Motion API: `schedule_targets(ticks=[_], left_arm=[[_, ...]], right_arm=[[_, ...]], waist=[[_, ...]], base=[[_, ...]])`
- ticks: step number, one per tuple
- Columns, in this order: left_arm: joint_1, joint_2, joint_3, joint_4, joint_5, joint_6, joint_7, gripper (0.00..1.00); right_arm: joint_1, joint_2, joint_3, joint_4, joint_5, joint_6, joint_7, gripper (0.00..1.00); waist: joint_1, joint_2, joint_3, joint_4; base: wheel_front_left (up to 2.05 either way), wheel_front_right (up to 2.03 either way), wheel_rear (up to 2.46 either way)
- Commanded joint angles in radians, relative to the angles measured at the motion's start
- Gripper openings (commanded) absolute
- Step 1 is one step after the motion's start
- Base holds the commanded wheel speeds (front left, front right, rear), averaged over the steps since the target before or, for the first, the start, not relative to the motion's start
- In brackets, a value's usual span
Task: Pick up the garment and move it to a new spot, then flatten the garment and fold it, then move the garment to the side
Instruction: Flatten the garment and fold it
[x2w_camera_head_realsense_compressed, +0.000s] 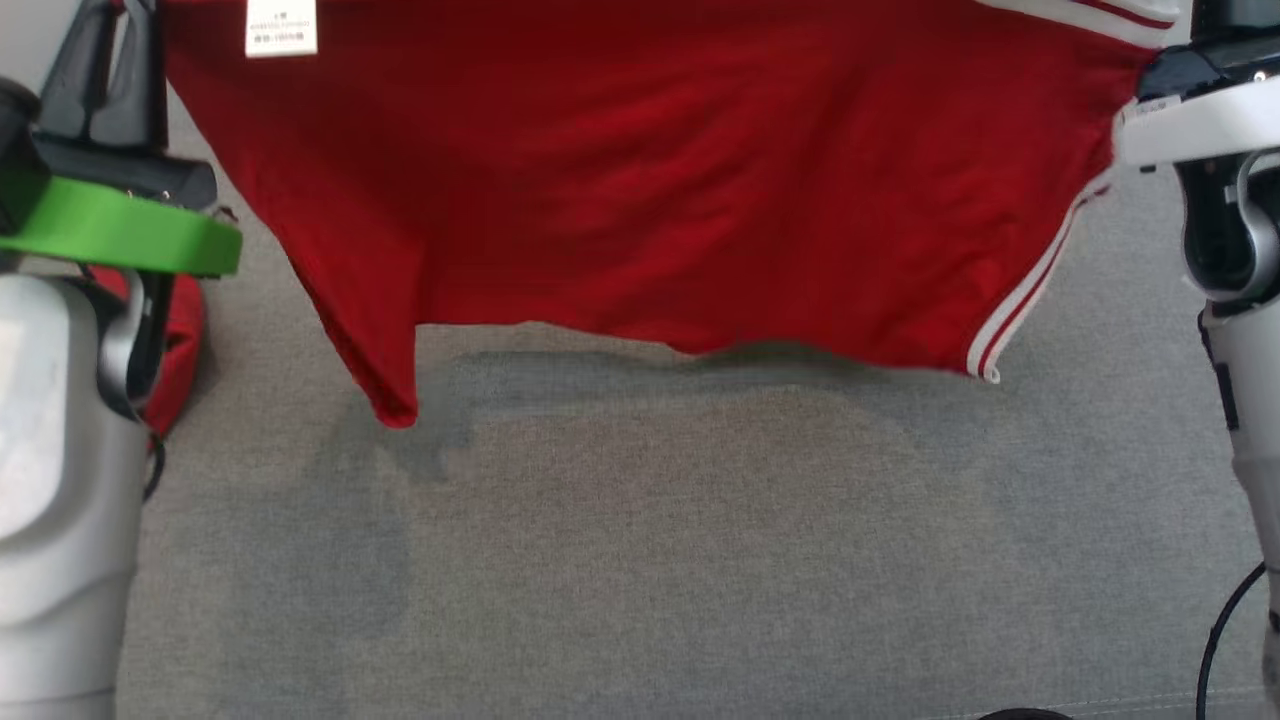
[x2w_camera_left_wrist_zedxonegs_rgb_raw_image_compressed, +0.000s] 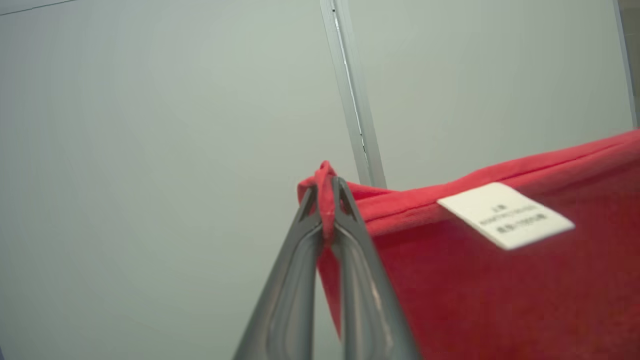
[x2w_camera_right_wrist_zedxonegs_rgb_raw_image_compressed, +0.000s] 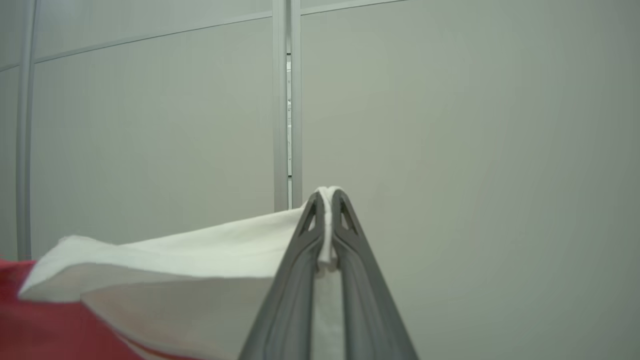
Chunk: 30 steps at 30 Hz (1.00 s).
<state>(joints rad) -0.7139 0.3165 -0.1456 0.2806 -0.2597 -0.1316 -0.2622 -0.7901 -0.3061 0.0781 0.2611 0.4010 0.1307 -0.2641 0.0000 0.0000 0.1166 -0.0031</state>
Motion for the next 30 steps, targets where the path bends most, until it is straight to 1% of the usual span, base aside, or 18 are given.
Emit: schedule_targets(ticks=[1, 4, 5, 7, 10, 12, 15, 19, 20, 22, 24, 27, 29, 30], left_arm=[[-0.074, 0.030, -0.025, 0.027, -0.008, 0.003, 0.012, 0.00], [-0.187, 0.060, -0.082, 0.075, -0.010, 0.003, 0.028, 0.00], [-0.231, 0.066, -0.096, 0.090, -0.013, 0.002, 0.030, 0.00], [-0.333, 0.080, -0.117, 0.124, 0.000, 0.002, 0.029, 0.00], [-0.494, 0.089, -0.152, 0.179, 0.037, 0.003, 0.021, 0.00], [-0.609, 0.089, -0.157, 0.227, 0.064, 0.006, 0.014, 0.00], [-0.750, 0.093, -0.165, 0.292, 0.103, 0.011, 0.005, 0.00], [-0.875, 0.090, -0.149, 0.328, 0.123, 0.026, -0.002, 0.00], [-0.875, 0.090, -0.149, 0.328, 0.123, 0.026, -0.002, 0.00], [-0.894, 0.087, -0.128, 0.317, 0.116, 0.033, 0.000, 0.00], [-0.866, 0.092, -0.113, 0.314, 0.107, 0.030, -0.001, 0.00], [-0.788, 0.086, -0.088, 0.321, 0.086, 0.022, -0.001, 0.00], [-0.713, 0.079, -0.073, 0.318, 0.076, 0.021, -0.001, 0.00], [-0.614, 0.065, -0.048, 0.318, 0.061, 0.019, -0.001, 0.00]], right_arm=[[-0.052, -0.019, 0.018, 0.024, -0.008, 0.000, 0.010, 0.00], [-0.152, -0.046, 0.048, 0.066, -0.016, 0.000, 0.025, 0.00], [-0.192, -0.046, 0.047, 0.084, -0.010, 0.000, 0.033, 0.00], [-0.297, -0.060, 0.053, 0.116, -0.035, 0.000, 0.040, 0.00], [-0.471, -0.071, 0.028, 0.191, -0.081, 0.000, 0.045, 0.00], [-0.588, -0.083, 0.005, 0.251, -0.134, -0.001, 0.038, 0.00], [-0.735, -0.076, -0.044, 0.318, -0.216, -0.001, 0.019, 0.00], [-0.851, -0.076, -0.118, 0.356, -0.296, -0.001, 0.000, 0.00], [-0.851, -0.076, -0.118, 0.356, -0.296, -0.001, 0.000, 0.00], [-0.883, -0.064, -0.151, 0.334, -0.321, -0.001, 0.000, 0.00], [-0.853, -0.044, -0.149, 0.317, -0.327, -0.001, 0.000, 0.00], [-0.774, -0.035, -0.128, 0.289, -0.296, -0.001, -0.001, 0.00], [-0.700, -0.042, -0.096, 0.264, -0.257, -0.001, -0.001, 0.00], [-0.597, -0.050, -0.057, 0.239, -0.208, -0.001, -0.001, 0.00]], waist=[[0.0000, 0.0000, 0.100, -0.008], [0.0000, 0.0000, 0.207, -0.009], [0.0000, 0.0000, 0.244, -0.009], [0.0000, 0.0000, 0.320, -0.009], [0.0000, 0.0000, 0.413, -0.005], [0.0000, 0.0000, 0.450, 0.000], [0.0000, 0.0000, 0.479, -0.002], [0.0000, 0.0000, 0.498, -0.006], [0.0000, 0.0000, 0.498, -0.006], [0.0000, 0.0000, 0.507, -0.006], [0.0000, 0.0000, 0.518, -0.011], [0.0000, 0.0000, 0.535, -0.023], [0.0000, 0.0000, 0.542, -0.028], [0.0000, 0.0000, 0.544, -0.032]], base=[[0.00, 0.00, 0.00], [0.00, 0.00, 0.00], [0.00, 0.00, 0.00], [0.00, 0.00, 0.00], [0.00, 0.00, 0.00], [0.00, 0.00, 0.00], [0.00, 0.00, 0.00], [0.00, 0.00, 0.00], [0.00, 0.00, 0.00], [0.00, 0.00, 0.00], [0.00, 0.00, 0.00], [0.00, 0.00, 0.00], [0.00, 0.00, 0.00], [0.00, 0.00, 0.00]])
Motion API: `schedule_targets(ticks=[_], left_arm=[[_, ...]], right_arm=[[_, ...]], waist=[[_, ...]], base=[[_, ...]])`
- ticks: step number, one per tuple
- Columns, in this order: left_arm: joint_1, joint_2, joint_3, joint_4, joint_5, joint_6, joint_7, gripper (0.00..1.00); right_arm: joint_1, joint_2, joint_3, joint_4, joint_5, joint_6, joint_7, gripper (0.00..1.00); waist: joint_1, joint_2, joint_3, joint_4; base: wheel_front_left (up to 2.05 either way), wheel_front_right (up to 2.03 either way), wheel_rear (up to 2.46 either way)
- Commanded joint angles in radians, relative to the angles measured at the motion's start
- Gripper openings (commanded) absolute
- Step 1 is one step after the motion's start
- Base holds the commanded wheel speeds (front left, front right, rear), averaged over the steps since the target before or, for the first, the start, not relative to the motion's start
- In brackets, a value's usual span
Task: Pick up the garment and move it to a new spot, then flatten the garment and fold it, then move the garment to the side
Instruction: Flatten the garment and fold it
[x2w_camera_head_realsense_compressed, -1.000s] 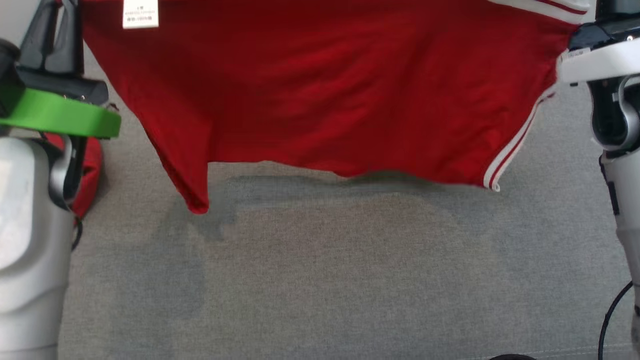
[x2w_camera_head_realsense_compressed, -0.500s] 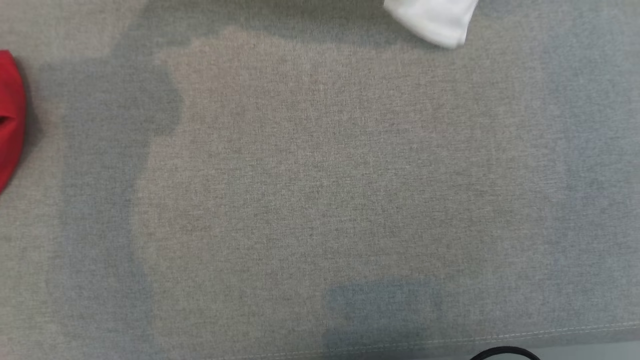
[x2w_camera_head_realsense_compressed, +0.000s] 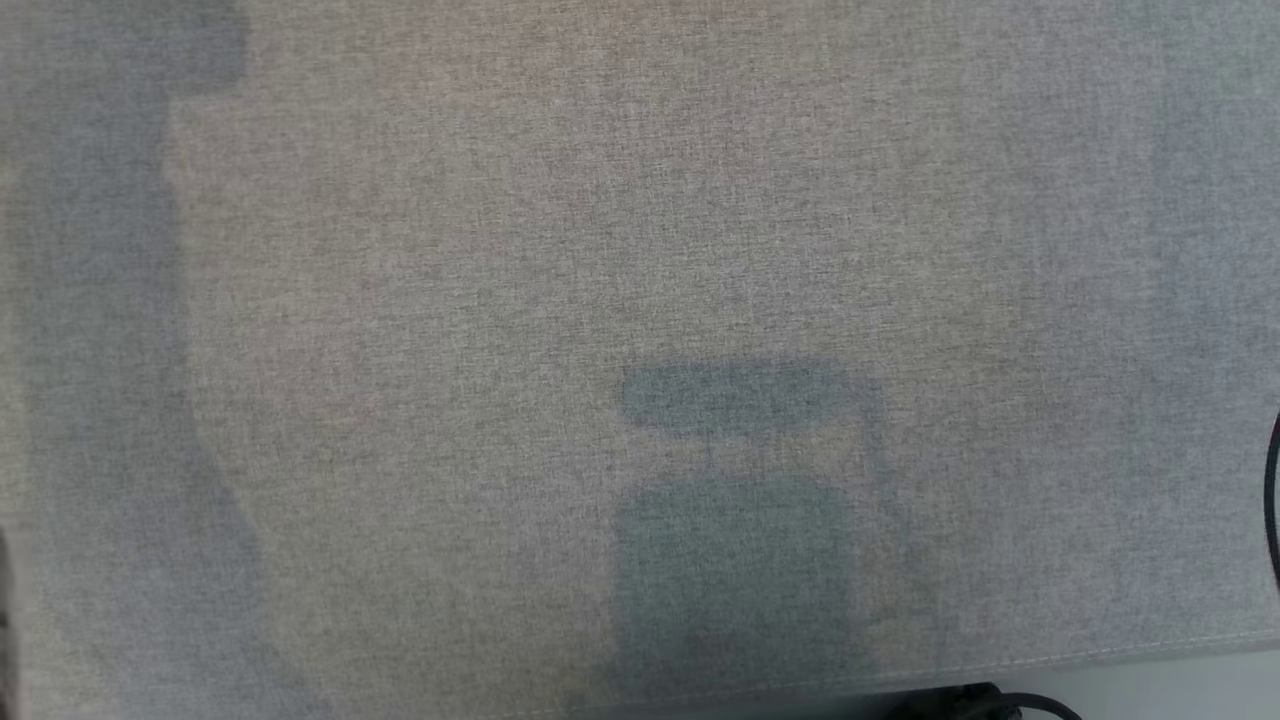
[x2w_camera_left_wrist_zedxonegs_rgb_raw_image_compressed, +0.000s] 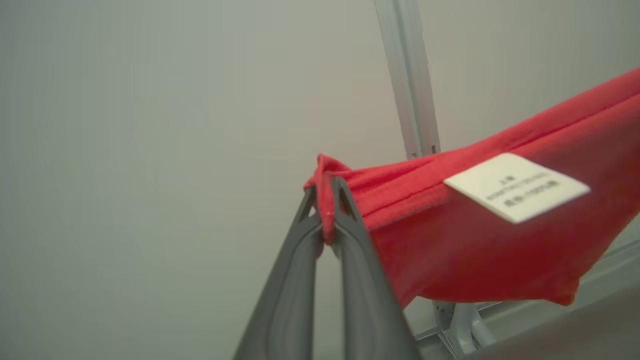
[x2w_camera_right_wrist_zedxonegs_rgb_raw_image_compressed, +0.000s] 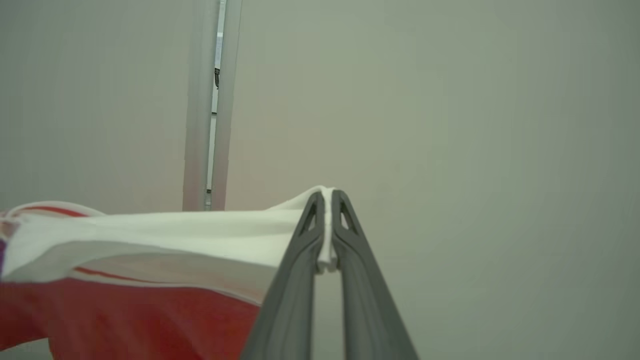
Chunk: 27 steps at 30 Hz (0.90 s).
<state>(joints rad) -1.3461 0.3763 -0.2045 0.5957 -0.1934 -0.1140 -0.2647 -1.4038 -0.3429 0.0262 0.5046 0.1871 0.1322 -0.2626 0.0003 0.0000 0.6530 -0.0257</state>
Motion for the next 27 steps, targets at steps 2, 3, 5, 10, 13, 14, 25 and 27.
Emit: schedule_targets(ticks=[2, 3, 5, 10, 13, 14, 25, 27], left_arm=[[0.134, -0.016, 0.039, 0.004, -0.022, 0.004, 0.001, 0.00], [0.190, -0.030, 0.060, -0.004, -0.033, 0.004, 0.001, 0.00], [0.317, -0.058, 0.077, 0.002, -0.035, -0.001, 0.001, 0.00], [0.592, -0.127, 0.153, 0.020, -0.064, -0.009, 0.001, 0.00], [0.732, -0.169, 0.203, 0.041, -0.079, -0.012, 0.001, 0.00], [0.774, -0.182, 0.219, 0.044, -0.084, -0.012, 0.001, 0.00], [1.126, -0.273, 0.330, 0.099, -0.063, -0.012, 0.005, 0.00], [1.176, -0.280, 0.337, 0.104, -0.057, -0.012, 0.005, 0.00]], right_arm=[[0.138, -0.015, 0.016, -0.034, 0.066, -0.003, -0.003, 0.00], [0.201, -0.016, 0.023, -0.051, 0.092, -0.003, -0.003, 0.00], [0.337, -0.013, 0.027, -0.083, 0.148, -0.003, -0.003, 0.00], [0.647, -0.006, 0.079, -0.117, 0.231, -0.003, -0.003, 0.00], [0.794, -0.001, 0.117, -0.100, 0.275, -0.003, -0.003, 0.00], [0.833, -0.001, 0.128, -0.094, 0.283, -0.003, -0.003, 0.00], [1.155, 0.065, 0.153, 0.021, 0.393, -0.004, -0.003, 0.00], [1.198, 0.067, 0.167, 0.037, 0.391, -0.004, -0.003, 0.00]], waist=[[-0.0003, 0.0000, -0.002, -0.012], [-0.0003, 0.0000, -0.010, -0.014], [-0.0003, 0.0000, -0.036, -0.015], [-0.0003, 0.0000, -0.140, -0.026], [-0.0003, 0.0000, -0.212, -0.034], [-0.0003, 0.0000, -0.237, -0.037], [-0.0003, 0.0000, -0.458, -0.068], [-0.0003, 0.0000, -0.492, -0.073]], base=[[0.00, 0.00, 0.00], [0.00, 0.00, 0.00], [0.00, 0.00, 0.00], [0.00, 0.00, 0.00], [0.00, 0.00, 0.00], [0.00, 0.00, 0.00], [0.00, 0.00, 0.00], [0.00, 0.00, 0.00]])
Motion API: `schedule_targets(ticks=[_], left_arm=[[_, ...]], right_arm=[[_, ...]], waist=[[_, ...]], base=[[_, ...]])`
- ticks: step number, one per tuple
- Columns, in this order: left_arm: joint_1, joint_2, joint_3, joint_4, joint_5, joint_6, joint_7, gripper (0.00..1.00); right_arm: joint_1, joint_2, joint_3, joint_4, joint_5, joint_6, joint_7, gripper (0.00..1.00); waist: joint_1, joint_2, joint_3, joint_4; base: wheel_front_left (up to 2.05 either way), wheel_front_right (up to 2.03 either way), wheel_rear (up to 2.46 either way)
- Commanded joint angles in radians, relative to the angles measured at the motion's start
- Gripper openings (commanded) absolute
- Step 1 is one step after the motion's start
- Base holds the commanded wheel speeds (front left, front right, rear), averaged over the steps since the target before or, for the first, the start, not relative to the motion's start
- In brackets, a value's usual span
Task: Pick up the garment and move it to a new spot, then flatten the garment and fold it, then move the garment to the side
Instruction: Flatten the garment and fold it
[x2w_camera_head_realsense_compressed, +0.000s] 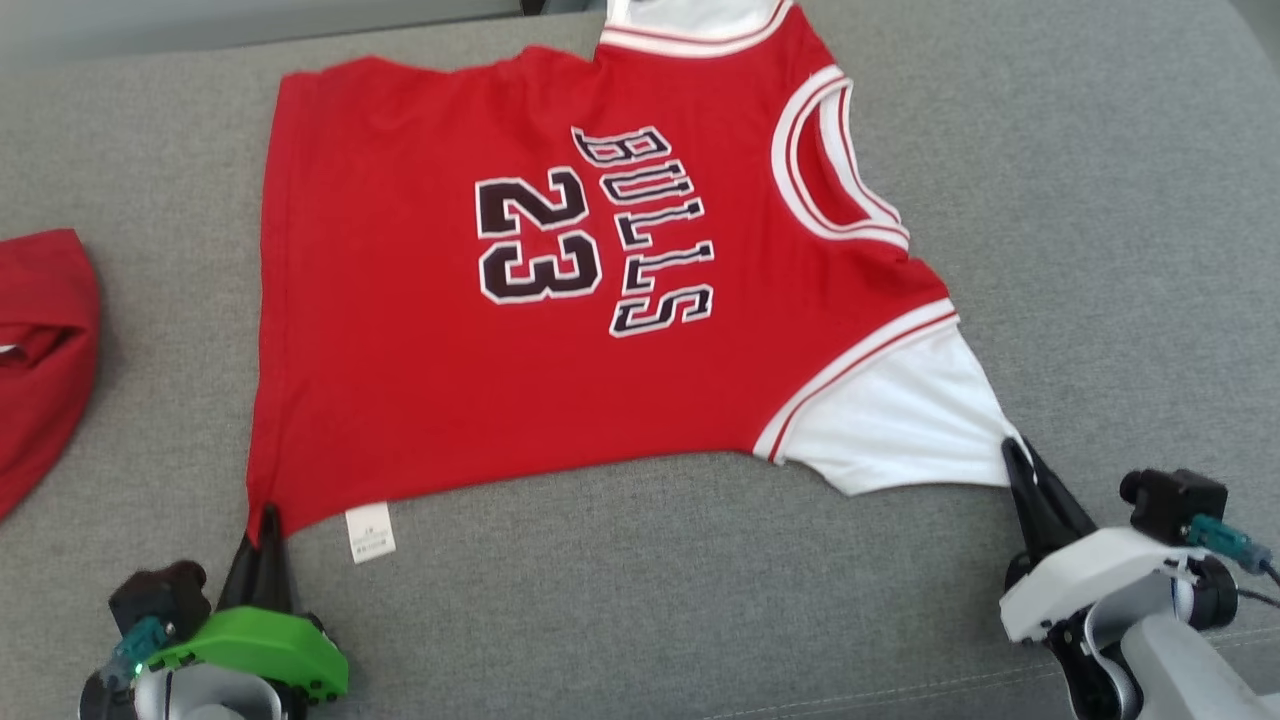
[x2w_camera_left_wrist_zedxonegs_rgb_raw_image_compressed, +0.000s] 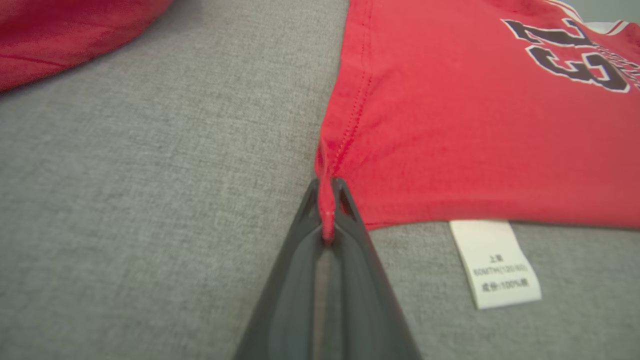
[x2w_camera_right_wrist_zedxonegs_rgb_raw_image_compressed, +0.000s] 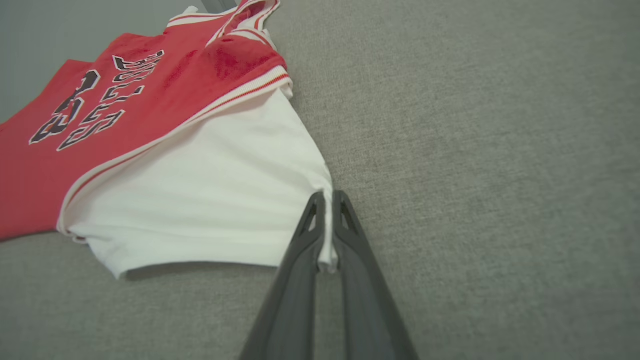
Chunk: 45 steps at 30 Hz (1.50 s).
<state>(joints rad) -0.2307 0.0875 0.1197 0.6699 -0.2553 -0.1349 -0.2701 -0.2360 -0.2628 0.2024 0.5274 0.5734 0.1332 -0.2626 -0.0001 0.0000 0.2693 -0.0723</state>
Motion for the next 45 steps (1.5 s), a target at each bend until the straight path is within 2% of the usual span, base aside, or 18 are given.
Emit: schedule_targets(ticks=[1, 11, 18, 23, 29, 34, 45], left_arm=[[0.083, 0.006, 0.016, 0.028, 0.007, 0.009, 0.010, 0.00], [0.251, -0.018, -0.004, 0.023, 0.026, 0.008, 0.009, 0.00], [0.326, -0.026, -0.028, 0.009, 0.025, 0.007, 0.007, 0.00], [0.358, -0.030, -0.040, -0.063, 0.018, 0.007, 0.007, 0.00], [0.323, -0.034, -0.061, -0.179, -0.016, 0.006, 0.006, 0.00], [0.249, -0.033, -0.087, -0.204, -0.030, 0.006, 0.006, 0.00], [0.057, -0.034, -0.116, -0.115, 0.005, 0.006, 0.006, 0.00]], right_arm=[[0.050, -0.012, -0.006, 0.021, 0.008, -0.005, -0.003, 0.00], [0.231, -0.017, 0.064, 0.053, 0.032, -0.004, -0.003, 0.00], [0.323, -0.037, 0.107, 0.042, 0.044, -0.004, -0.003, 0.00], [0.333, -0.046, 0.081, -0.012, 0.045, -0.004, -0.003, 0.00], [0.280, -0.041, 0.016, -0.127, 0.014, -0.003, -0.003, 0.00], [0.204, -0.022, -0.009, -0.170, 0.008, -0.003, -0.003, 0.00], [-0.050, 0.008, 0.025, -0.003, -0.039, -0.003, -0.003, 0.00]], waist=[[0.0001, 0.0000, -0.125, -0.029], [0.0001, 0.0000, -0.248, -0.024], [0.0001, 0.0000, -0.274, -0.016], [0.0001, 0.0000, -0.276, -0.005], [0.0001, 0.0000, -0.254, 0.017], [0.0001, 0.0000, -0.224, 0.032], [0.0001, 0.0000, -0.139, 0.048]], base=[[0.00, 0.00, 0.00], [0.00, 0.00, 0.00], [0.00, 0.00, 0.00], [0.00, 0.00, 0.00], [0.00, 0.00, 0.00], [0.00, 0.00, 0.00], [0.00, 0.00, 0.00]])
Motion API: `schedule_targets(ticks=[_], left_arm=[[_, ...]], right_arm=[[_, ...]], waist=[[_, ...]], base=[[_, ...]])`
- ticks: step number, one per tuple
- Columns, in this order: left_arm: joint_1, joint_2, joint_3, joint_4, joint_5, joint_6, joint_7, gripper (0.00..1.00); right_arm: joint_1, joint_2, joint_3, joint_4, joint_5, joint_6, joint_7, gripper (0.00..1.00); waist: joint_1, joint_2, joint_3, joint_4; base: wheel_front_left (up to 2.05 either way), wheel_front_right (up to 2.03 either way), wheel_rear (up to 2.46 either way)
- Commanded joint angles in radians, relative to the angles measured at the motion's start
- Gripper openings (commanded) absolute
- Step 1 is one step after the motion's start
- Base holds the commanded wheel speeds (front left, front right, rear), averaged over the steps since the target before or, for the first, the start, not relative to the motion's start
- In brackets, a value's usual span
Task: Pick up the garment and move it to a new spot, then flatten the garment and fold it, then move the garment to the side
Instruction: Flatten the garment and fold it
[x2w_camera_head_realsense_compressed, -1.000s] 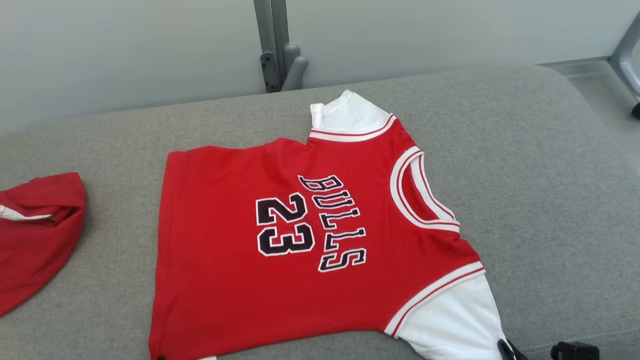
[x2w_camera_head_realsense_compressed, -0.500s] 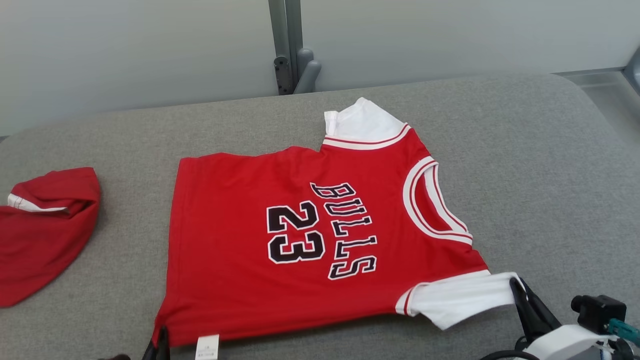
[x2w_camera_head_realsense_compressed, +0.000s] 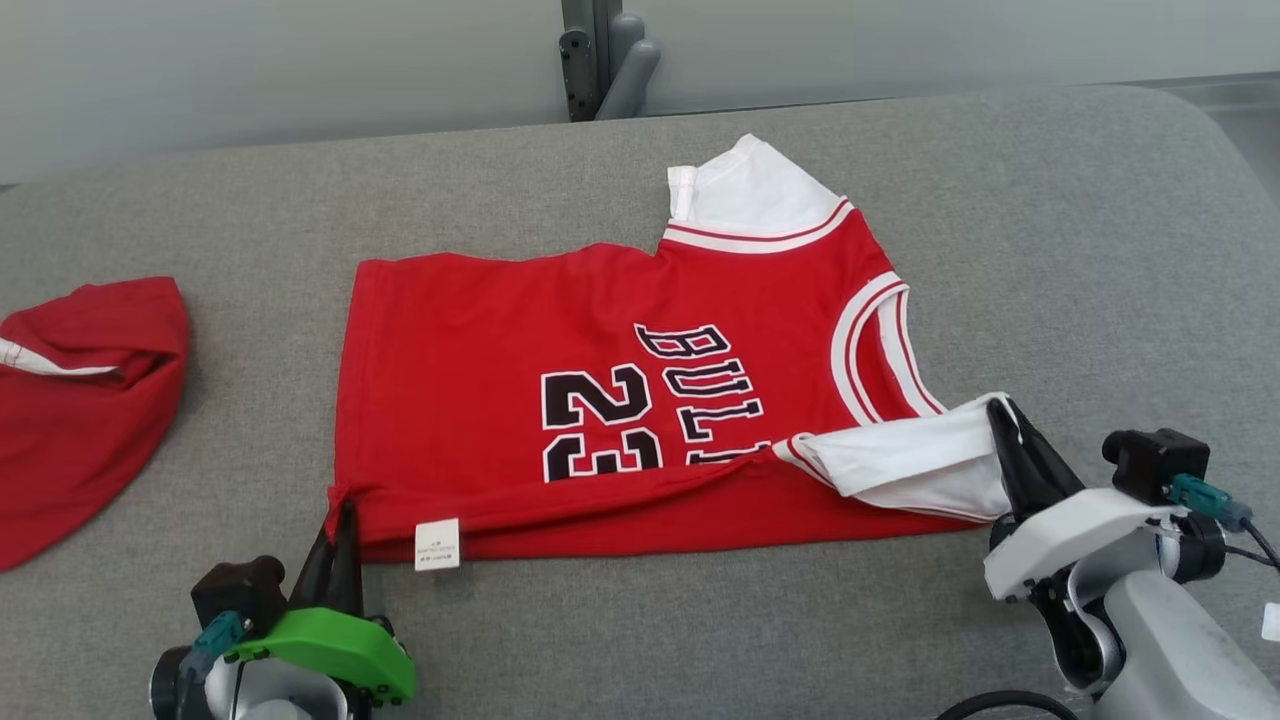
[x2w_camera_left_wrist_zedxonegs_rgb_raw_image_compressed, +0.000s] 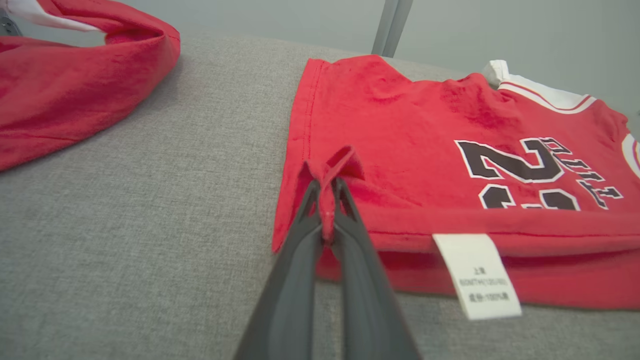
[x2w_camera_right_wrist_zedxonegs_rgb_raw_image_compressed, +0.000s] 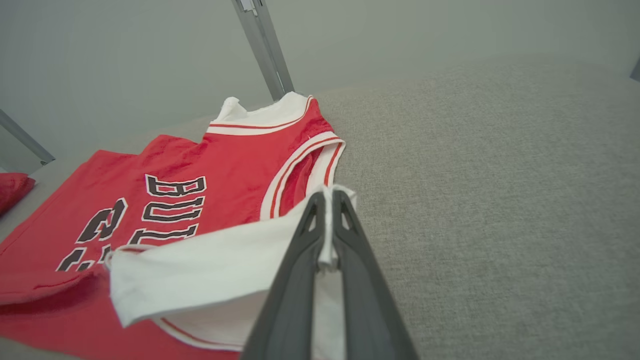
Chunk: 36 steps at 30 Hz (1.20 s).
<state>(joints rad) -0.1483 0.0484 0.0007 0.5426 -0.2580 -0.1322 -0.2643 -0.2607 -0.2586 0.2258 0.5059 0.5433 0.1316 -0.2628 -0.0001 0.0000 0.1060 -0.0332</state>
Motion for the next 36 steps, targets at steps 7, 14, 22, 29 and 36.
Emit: schedule_targets(ticks=[7, 14, 22, 29, 36], left_arm=[[-0.102, 0.005, 0.011, 0.065, 0.024, 0.003, 0.000, 0.00], [-0.150, 0.005, 0.005, 0.078, 0.015, 0.003, 0.000, 0.22], [-0.139, 0.005, 0.034, -0.022, 0.009, 0.030, 0.000, 1.00], [-0.057, 0.004, 0.030, -0.072, -0.004, 0.042, 0.000, 1.00], [-0.007, 0.004, 0.033, -0.088, -0.004, 0.045, 0.000, 1.00]], right_arm=[[-0.128, 0.016, 0.004, 0.104, -0.039, -0.002, -0.003, 0.00], [-0.193, 0.034, -0.019, 0.155, -0.053, -0.002, -0.003, 0.00], [-0.175, 0.067, -0.161, 0.058, -0.119, -0.002, -0.003, 1.00], [-0.051, 0.081, -0.171, -0.012, -0.141, -0.002, -0.003, 1.00], [0.045, 0.067, -0.158, -0.020, -0.116, -0.001, -0.003, 1.00]], waist=[[0.0001, 0.0000, 0.080, 0.022], [0.0001, 0.0000, 0.128, 0.031], [0.0001, 0.0000, 0.151, 0.033], [0.0001, 0.0000, 0.133, 0.031], [0.0001, 0.0000, 0.125, 0.023]], base=[[0.00, 0.00, 0.00], [0.00, 0.00, 0.00], [0.00, 0.00, 0.00], [0.00, 0.00, 0.00], [0.00, 0.00, 0.00]])
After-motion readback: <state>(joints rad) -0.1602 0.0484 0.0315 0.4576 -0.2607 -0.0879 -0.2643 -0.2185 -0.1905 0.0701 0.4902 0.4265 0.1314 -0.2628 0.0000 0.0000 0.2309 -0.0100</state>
